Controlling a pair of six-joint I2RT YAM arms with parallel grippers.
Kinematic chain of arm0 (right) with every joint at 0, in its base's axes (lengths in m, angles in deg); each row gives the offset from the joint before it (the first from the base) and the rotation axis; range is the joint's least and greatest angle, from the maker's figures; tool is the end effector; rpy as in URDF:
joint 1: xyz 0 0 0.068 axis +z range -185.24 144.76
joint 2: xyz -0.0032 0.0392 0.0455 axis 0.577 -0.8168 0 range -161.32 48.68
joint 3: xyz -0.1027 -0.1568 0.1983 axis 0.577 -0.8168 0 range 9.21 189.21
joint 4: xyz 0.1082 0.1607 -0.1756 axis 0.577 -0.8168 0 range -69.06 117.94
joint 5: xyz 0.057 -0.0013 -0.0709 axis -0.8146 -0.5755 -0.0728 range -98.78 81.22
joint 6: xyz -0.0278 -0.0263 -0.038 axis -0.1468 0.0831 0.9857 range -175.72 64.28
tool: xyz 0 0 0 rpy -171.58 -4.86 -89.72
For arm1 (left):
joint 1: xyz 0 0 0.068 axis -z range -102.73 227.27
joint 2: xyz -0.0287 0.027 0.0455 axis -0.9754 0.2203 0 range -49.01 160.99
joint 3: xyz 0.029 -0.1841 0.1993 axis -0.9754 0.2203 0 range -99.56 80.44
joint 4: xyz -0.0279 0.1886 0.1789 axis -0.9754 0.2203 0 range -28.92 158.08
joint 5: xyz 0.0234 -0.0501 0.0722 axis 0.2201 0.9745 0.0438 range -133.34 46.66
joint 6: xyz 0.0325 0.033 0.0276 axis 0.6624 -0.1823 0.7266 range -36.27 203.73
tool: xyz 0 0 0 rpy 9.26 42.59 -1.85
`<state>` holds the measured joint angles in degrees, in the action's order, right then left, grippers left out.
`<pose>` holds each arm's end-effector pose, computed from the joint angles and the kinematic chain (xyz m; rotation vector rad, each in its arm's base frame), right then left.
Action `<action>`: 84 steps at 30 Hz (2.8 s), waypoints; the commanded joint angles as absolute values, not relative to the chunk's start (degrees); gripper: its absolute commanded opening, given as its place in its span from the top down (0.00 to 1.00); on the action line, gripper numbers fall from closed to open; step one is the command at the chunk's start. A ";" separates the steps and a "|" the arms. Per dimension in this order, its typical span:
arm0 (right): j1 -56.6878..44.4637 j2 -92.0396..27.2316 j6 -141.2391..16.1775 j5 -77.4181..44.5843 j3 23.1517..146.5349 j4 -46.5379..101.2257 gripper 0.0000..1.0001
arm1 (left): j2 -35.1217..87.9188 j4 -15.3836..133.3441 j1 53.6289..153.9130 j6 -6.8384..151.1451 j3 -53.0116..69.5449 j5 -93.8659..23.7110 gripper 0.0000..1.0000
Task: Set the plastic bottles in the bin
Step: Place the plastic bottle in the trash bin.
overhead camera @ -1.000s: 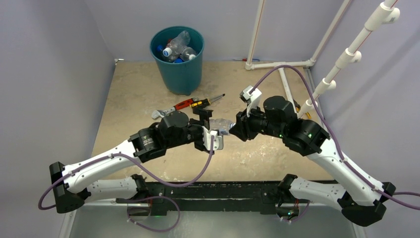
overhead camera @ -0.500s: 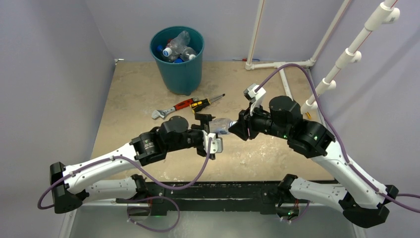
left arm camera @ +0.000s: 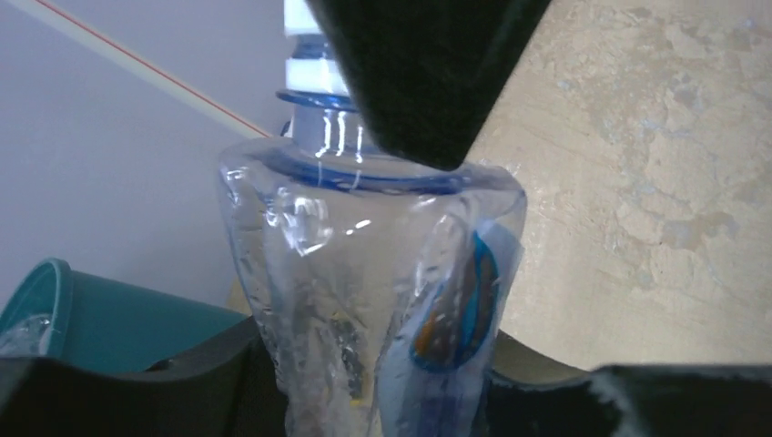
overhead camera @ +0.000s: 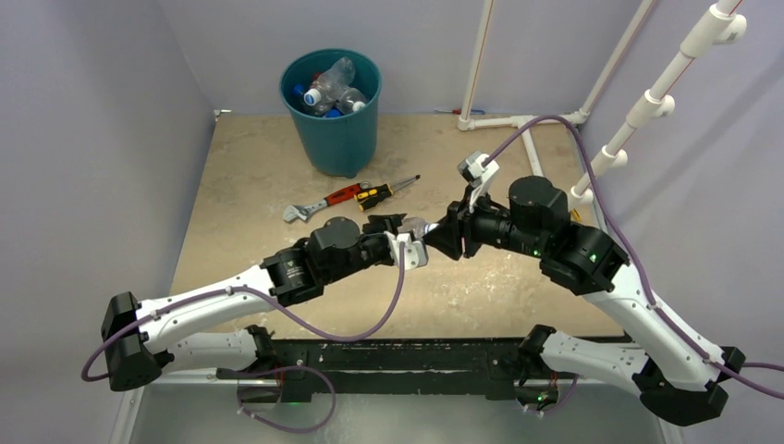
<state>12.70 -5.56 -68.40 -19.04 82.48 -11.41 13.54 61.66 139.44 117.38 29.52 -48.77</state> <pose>0.1159 0.1378 0.4265 -0.7311 1.8844 0.8651 0.1231 -0.2260 0.3340 1.2823 1.2506 -0.2735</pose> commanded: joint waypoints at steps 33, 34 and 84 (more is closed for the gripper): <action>12.84 20.05 -77.53 -14.63 55.64 28.55 0.01 | 6.39 40.26 139.67 75.05 32.09 -44.58 0.99; 12.84 20.03 -77.37 -14.70 55.54 28.66 0.01 | 6.30 40.56 139.70 74.88 32.10 -44.57 0.99; 13.44 -1.83 -83.45 -26.52 63.27 32.42 0.30 | 2.82 46.62 139.67 65.66 40.08 -40.27 0.96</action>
<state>12.86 -0.88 -84.84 -24.76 60.91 33.94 3.24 49.71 139.64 67.07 42.70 -39.68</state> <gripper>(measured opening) 0.696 0.292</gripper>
